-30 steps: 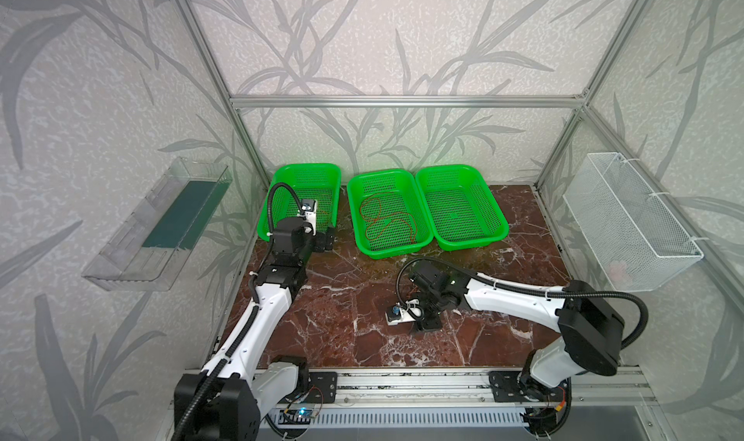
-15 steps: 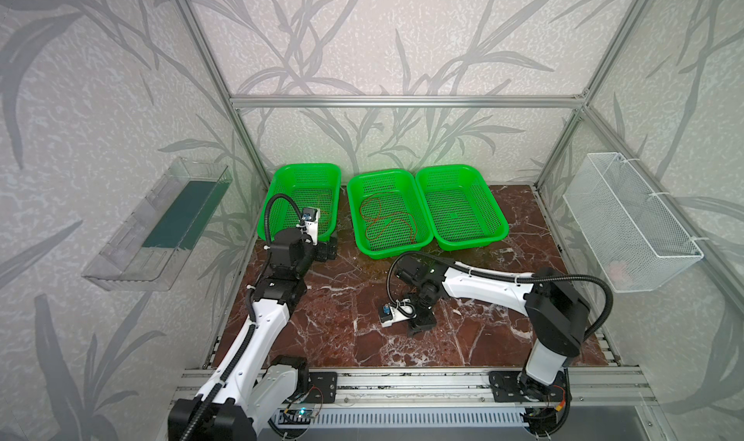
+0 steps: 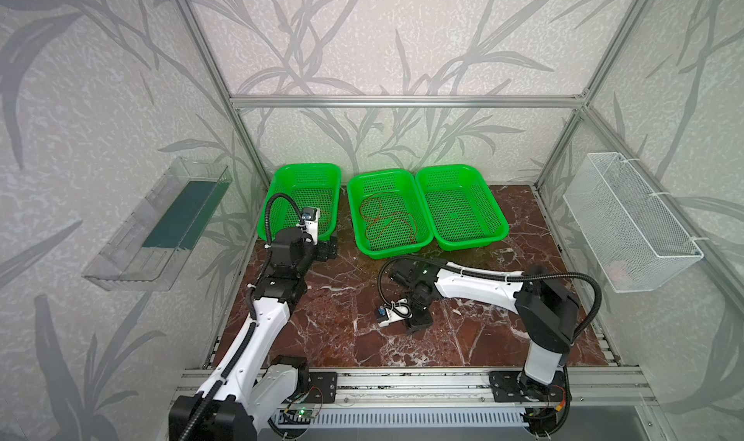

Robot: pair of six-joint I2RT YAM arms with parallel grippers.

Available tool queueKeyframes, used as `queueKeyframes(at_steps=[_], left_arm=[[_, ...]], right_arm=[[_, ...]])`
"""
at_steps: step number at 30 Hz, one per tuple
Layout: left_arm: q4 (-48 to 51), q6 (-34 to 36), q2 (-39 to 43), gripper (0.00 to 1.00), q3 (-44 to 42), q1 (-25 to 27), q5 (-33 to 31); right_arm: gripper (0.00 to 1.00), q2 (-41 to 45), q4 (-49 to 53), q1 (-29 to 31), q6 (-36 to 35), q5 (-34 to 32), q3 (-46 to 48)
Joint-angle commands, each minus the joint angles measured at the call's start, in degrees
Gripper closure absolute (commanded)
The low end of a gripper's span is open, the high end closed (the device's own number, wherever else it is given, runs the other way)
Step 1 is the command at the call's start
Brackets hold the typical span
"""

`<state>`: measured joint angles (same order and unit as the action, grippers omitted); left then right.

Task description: Untangle the cables

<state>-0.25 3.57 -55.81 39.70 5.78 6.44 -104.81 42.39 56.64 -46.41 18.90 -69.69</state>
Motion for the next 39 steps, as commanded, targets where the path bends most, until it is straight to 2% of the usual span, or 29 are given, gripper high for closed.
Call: queueKeyframes(at_steps=[1, 6, 9, 10, 14, 17, 24, 25, 27, 29, 31, 35, 39], left_arm=[[0.8, -1.5, -0.2, 0.04, 3.3, 0.7, 1.4], [1.6, -1.8, 0.0, 0.04, 4.3, 1.4, 1.6], [2.5, -2.1, 0.4, 0.04, 4.7, 1.6, 1.7], [2.7, -2.1, 0.6, 0.04, 4.7, 1.8, 1.7], [3.3, -1.5, 2.1, 0.05, 4.5, 2.1, 3.8], [2.4, -0.6, 3.9, 0.06, 2.8, 2.2, 5.8], [-5.0, -2.0, 9.3, 0.13, -4.6, 2.3, 11.9], [-5.9, -2.2, 10.0, 0.21, -5.6, 2.3, 13.8], [-6.6, -2.5, 11.3, 0.44, -6.9, 2.5, 17.1], [-6.5, -1.2, 12.6, 0.58, -7.9, 3.0, 20.7], [-6.3, -1.1, 13.8, 0.59, -8.5, 3.5, 21.6], [-6.9, -0.4, 16.8, 0.49, -9.4, 4.9, 23.3], [-7.8, 0.7, 18.6, 0.39, -9.7, 8.0, 27.7]], right_arm=[[0.49, 0.6, -3.0, 0.8, 3.1, -1.3, 2.2], [0.49, -2.4, -3.4, 0.8, 3.0, -2.0, 1.0], [0.55, -3.6, -3.1, 0.8, 3.1, -2.3, 0.2], [0.59, -3.2, -3.8, 0.9, 3.2, -2.3, 0.5], [0.87, -1.4, -5.5, 1.2, 3.5, -3.7, 1.5], [0.99, 1.7, -6.4, 1.2, 4.3, -5.3, 1.8], [1.0, 11.2, -10.6, 0.9, 9.1, -3.0, 2.5], [1.0, 12.3, -10.7, 0.9, 9.6, -2.5, 2.5], [1.0, 14.2, -11.3, 0.8, 10.6, -2.3, 2.7], [1.0, 16.5, -12.0, 0.4, 11.7, -2.3, 3.0], [1.0, 19.0, -13.7, -0.7, 13.5, -2.4, 3.2], [1.0, 24.3, -20.7, -3.7, 17.1, -0.9, 4.4], [1.0, 26.9, -22.1, -6.1, 18.5, 1.0, 1.7]])
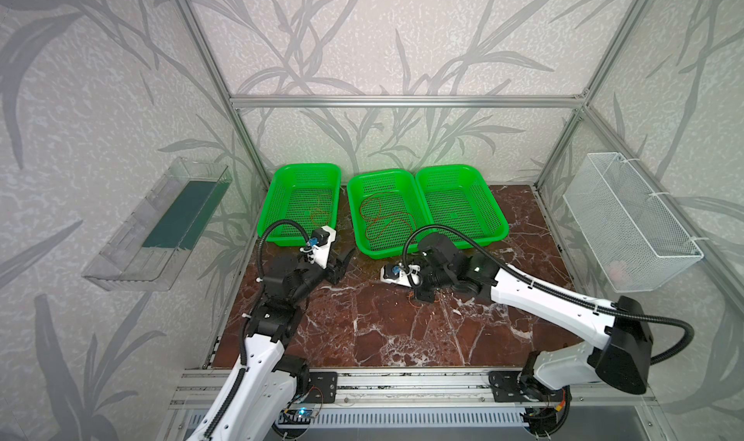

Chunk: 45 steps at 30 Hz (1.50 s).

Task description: Untangle the cables

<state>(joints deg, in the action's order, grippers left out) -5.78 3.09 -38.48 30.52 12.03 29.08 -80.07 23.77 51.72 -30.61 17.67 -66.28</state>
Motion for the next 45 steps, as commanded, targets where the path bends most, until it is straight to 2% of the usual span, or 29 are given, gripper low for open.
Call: queueKeyframes(at_steps=[1, 6, 10, 16, 21, 23, 27, 28, 31, 36, 39, 40, 41, 42, 43, 45], left_arm=[[-2.5, 1.8, 1.8, 0.37, -0.7, 3.0, 5.3], [-3.3, 3.9, 3.0, 0.3, -1.4, 10.2, 4.0], [-5.6, 5.0, -0.1, 0.26, -1.5, 17.3, 1.7], [-13.4, 8.1, -11.4, 0.2, 0.4, 28.1, -4.8], [-23.9, 7.8, -22.1, 0.21, 2.7, 30.9, -12.6], [-27.1, 6.7, -24.3, 0.27, 3.7, 31.2, -15.3], [-29.1, 6.2, -26.7, 0.38, 6.1, 32.1, -15.4], [-28.7, 6.5, -27.3, 0.44, 6.9, 32.3, -14.9], [-28.5, 6.6, -29.0, 0.7, 8.7, 32.8, -13.1], [-27.2, 6.7, -30.1, 0.99, 11.5, 34.0, -10.8], [-25.9, 7.0, -29.6, 1.0, 13.1, 34.5, -11.2], [-25.4, 7.0, -29.3, 1.0, 13.6, 34.5, -11.4], [-24.7, 7.0, -29.2, 1.0, 14.5, 34.6, -11.6], [-24.0, 7.0, -28.9, 1.0, 15.2, 34.6, -11.9], [-23.4, 6.8, -28.7, 1.0, 15.9, 34.5, -12.4], [-22.7, 6.1, -28.3, 1.0, 17.2, 34.6, -13.5]], right_arm=[[1.0, 2.8, -4.1, -1.9, 3.0, 2.7, -2.2], [1.0, 6.5, -7.0, -4.7, 4.3, 5.3, -3.1], [1.0, 8.9, -8.0, -6.2, 4.6, 7.5, -3.7], [1.0, 10.6, -12.2, -6.4, 6.3, 7.9, -3.4], [1.0, 11.8, -15.5, -6.4, 7.7, 8.7, -2.4], [1.0, 12.5, -15.7, -6.4, 7.4, 8.4, -2.0], [1.0, 13.7, -15.6, -6.5, 7.2, 7.6, -0.8], [1.0, 13.8, -15.7, -6.6, 7.4, 7.6, -0.5], [1.0, 14.2, -17.0, -6.9, 8.2, 7.7, 0.3], [1.0, 14.0, -18.7, -8.8, 10.1, 7.2, 0.4], [0.98, 14.2, -18.4, -9.8, 10.1, 7.4, 0.1], [0.93, 14.3, -18.4, -10.0, 10.1, 7.5, 0.0], [0.83, 14.6, -18.4, -10.4, 10.1, 7.2, -0.1], [0.68, 15.1, -18.1, -10.9, 10.4, 6.5, 0.0], [0.58, 15.6, -18.0, -11.5, 10.6, 6.1, 0.0], [0.5, 17.2, -18.0, -13.6, 11.5, 5.3, 1.2]])
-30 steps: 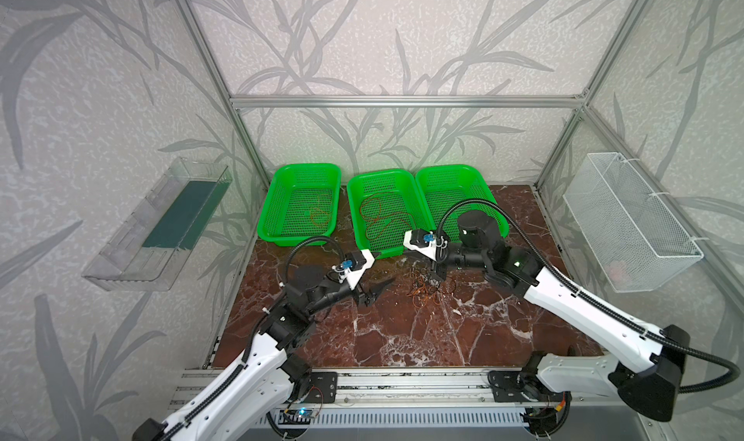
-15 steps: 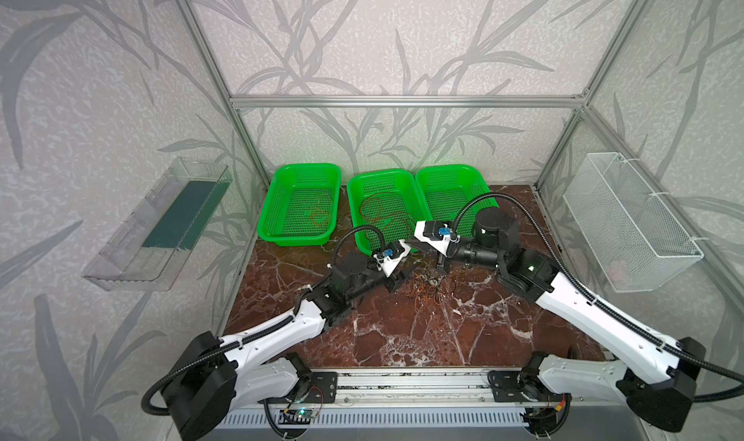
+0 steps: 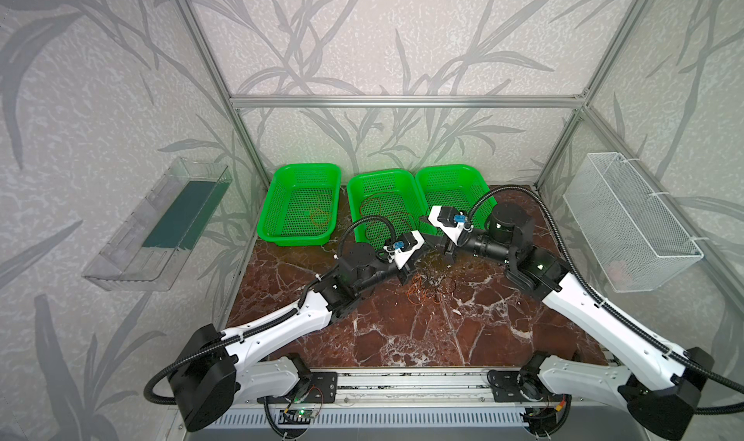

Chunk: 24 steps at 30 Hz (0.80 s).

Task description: Untangle the cables

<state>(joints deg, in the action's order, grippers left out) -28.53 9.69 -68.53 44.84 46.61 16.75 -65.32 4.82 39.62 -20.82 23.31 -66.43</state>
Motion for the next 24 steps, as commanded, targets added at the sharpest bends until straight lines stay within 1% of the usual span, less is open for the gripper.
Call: queueKeyframes(at_steps=[1, 5, 10, 13, 16, 21, 24], left_arm=[[0.2, -0.8, 1.9, 1.0, 3.5, 0.0, -1.5], [2.5, -1.9, 2.0, 1.0, 5.7, 0.0, -2.7], [4.2, -2.0, 2.2, 1.0, 7.5, 0.0, -3.7], [4.4, -2.2, 2.4, 1.0, 8.2, 0.0, -3.9], [4.6, -2.1, 2.8, 1.0, 8.6, 0.0, -4.1], [4.8, -2.7, 3.4, 1.0, 9.0, 0.0, -3.5], [5.0, -3.1, 3.2, 1.0, 9.6, 0.1, -2.0]], right_arm=[[0.48, 3.5, 0.5, -2.6, 2.3, -0.5, 2.3], [0.42, 8.5, -1.9, -5.8, 4.5, -1.8, 8.6], [0.38, 14.1, -4.6, -6.6, 6.2, -3.9, 17.0], [0.33, 17.1, -8.8, -6.9, 8.4, -6.3, 22.8], [0.25, 18.9, -13.5, -7.3, 9.8, -10.7, 28.5], [0.24, 17.8, -18.0, -8.5, 13.0, -8.9, 32.8], [0.26, 14.4, -20.7, -8.5, 15.2, -4.1, 32.6]])
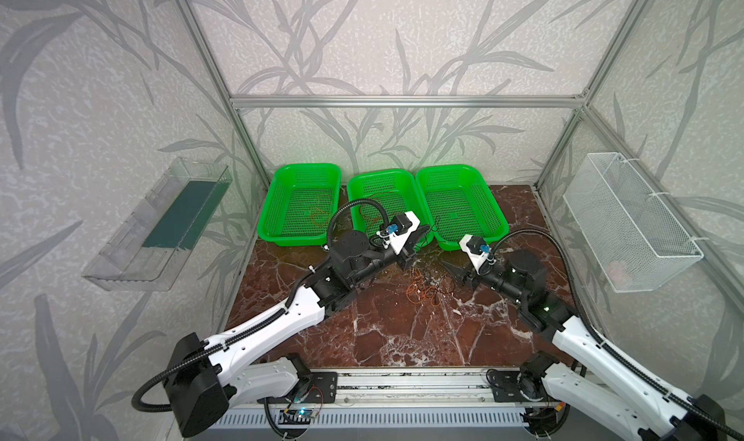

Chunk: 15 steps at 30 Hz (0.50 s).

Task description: Untangle the cables

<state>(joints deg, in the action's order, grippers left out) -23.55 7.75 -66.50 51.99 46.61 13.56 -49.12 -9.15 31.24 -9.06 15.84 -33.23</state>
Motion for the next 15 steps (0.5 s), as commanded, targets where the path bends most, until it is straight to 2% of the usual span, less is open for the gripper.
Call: queueKeyframes(at_steps=[1, 4, 8, 15], left_arm=[[-0.1, -1.2, 1.1, 1.0, 2.5, 0.3, 1.5], [-0.5, -1.4, 0.4, 1.0, 2.7, 0.9, 1.9], [-1.2, -1.3, -0.6, 1.0, 3.8, 1.8, 1.8], [0.0, -0.2, -0.7, 1.0, 6.8, 2.7, 0.9]], right_arm=[[0.26, -3.0, -7.7, -0.2, 4.4, 4.4, -1.2], [0.3, -7.1, -11.4, -0.1, 8.5, 7.6, -3.3], [0.38, -12.7, -12.1, 0.3, 10.4, 12.9, -6.8], [0.39, -12.3, -17.4, 0.5, 15.3, 9.0, -1.3]])
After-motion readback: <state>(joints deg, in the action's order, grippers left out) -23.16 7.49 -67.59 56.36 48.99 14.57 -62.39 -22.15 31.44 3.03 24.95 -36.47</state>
